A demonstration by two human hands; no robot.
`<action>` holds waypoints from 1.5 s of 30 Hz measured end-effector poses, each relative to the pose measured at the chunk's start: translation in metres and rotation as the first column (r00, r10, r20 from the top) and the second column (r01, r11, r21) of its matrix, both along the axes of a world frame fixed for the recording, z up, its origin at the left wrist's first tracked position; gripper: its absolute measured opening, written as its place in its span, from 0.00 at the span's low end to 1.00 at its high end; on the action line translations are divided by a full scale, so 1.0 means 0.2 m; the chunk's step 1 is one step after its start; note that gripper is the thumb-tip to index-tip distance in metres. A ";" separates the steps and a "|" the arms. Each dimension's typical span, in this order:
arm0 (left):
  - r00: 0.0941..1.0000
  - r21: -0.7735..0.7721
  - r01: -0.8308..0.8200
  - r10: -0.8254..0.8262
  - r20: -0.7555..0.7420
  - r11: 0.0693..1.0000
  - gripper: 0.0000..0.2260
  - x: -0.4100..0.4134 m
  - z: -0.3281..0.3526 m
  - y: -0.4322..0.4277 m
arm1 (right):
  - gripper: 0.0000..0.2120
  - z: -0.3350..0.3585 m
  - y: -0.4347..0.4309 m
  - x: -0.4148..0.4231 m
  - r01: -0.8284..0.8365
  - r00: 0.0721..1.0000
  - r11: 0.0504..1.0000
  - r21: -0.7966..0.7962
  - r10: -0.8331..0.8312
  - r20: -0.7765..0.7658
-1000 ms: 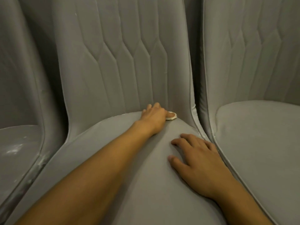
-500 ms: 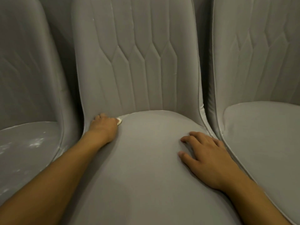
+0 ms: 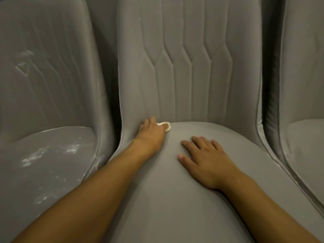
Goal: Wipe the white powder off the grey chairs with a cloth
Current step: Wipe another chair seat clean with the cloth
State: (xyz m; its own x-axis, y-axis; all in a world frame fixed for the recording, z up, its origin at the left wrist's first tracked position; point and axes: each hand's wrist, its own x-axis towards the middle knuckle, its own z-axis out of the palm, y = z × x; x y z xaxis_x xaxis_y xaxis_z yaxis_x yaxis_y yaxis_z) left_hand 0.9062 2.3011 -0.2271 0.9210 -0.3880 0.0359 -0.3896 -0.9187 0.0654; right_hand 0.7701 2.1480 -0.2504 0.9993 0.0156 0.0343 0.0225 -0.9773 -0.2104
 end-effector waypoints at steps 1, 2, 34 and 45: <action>1.000 -0.010 -0.011 0.012 0.012 1.000 0.21 0.03 0.00 -0.04 | 0.28 -0.01 -0.01 0.00 -0.002 1.000 1.000 0.005 0.002 0.002; 1.000 -0.030 -0.030 0.030 0.005 0.999 0.22 0.06 -0.01 -0.07 | 0.28 -0.01 -0.01 0.00 -0.002 1.000 1.000 0.011 0.002 0.002; 0.959 0.320 0.107 -0.182 0.217 0.941 0.19 0.10 0.06 0.03 | 0.27 0.02 -0.01 -0.03 0.002 1.000 0.997 0.082 -0.002 0.005; 0.998 0.368 -0.046 0.060 -0.027 0.929 0.15 -0.03 0.15 0.06 | 0.27 0.00 -0.01 -0.03 0.008 1.000 0.994 0.109 -0.011 0.019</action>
